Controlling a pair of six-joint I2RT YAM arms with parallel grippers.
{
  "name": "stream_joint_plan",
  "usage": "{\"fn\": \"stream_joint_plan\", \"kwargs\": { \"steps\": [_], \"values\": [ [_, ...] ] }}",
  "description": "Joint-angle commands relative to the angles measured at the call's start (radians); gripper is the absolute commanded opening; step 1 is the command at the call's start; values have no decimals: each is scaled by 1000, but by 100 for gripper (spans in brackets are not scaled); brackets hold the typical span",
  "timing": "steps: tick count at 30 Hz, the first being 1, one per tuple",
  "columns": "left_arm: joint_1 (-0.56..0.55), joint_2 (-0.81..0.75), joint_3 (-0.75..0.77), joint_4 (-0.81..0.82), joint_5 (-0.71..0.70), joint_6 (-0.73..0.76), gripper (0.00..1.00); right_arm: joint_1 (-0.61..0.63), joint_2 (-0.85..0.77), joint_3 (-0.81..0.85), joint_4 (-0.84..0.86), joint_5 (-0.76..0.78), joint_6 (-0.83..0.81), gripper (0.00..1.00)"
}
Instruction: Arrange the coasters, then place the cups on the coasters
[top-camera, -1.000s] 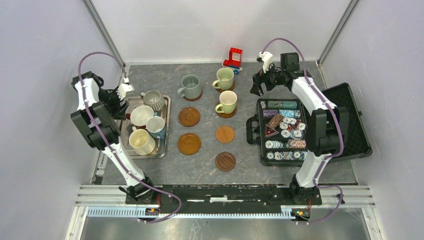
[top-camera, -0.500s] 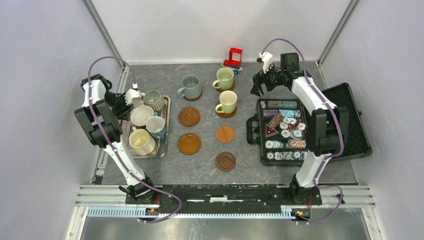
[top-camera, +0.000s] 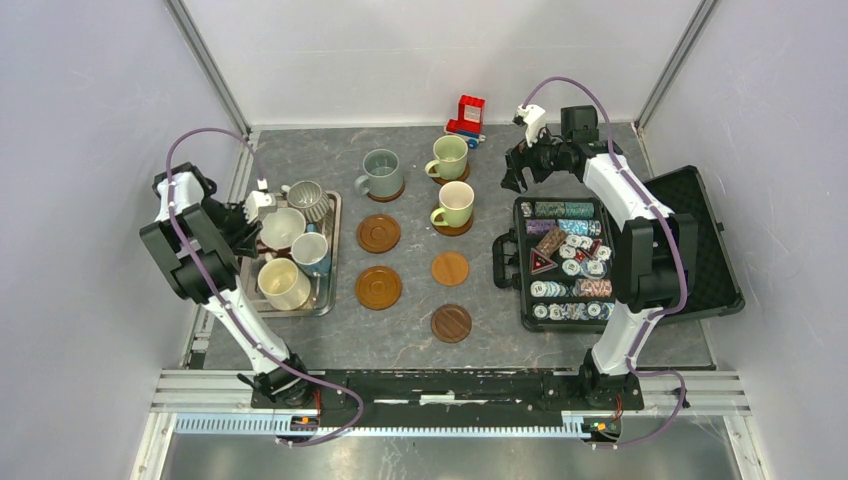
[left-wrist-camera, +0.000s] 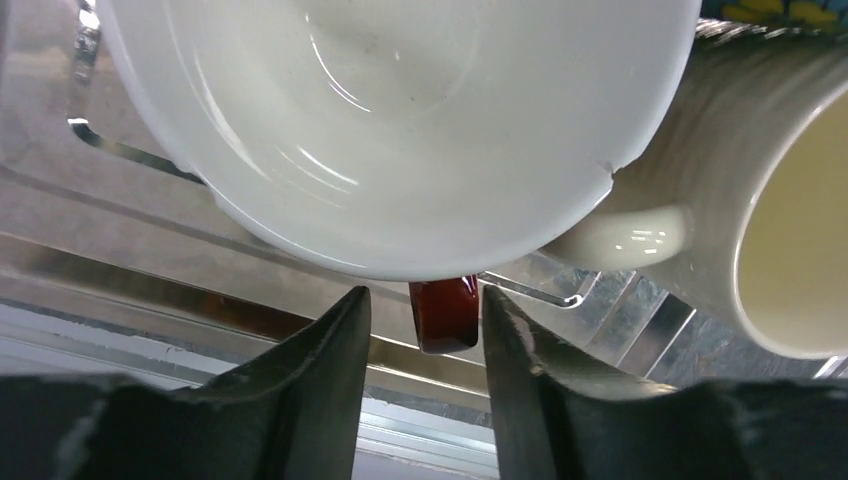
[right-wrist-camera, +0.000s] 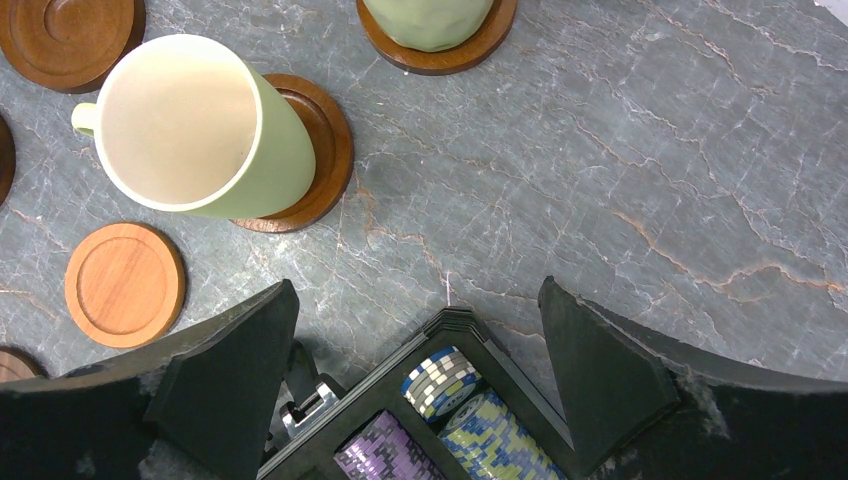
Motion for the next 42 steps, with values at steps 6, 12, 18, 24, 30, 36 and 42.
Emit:
{"fn": "stream_joint_plan", "kwargs": {
  "steps": [6,12,18,24,30,36,42],
  "values": [
    [-7,-67,-56,164,88,-169,63,4,-30,21,8,0,-7,98],
    [-8,-61,-95,191,132,-191,61,4,-31,21,8,4,-7,98],
    [-5,-76,-133,191,145,-186,40,4,-35,21,5,8,-9,98],
    [17,-117,-152,190,146,-180,16,4,-37,23,6,7,-5,98],
    [54,-152,-101,202,182,-262,2,5,-48,14,11,8,-4,98],
    [62,-206,-56,239,264,-400,2,7,-53,7,15,5,1,98],
    [54,-261,3,289,328,-580,2,9,-58,7,15,1,1,98]
  ]
}}
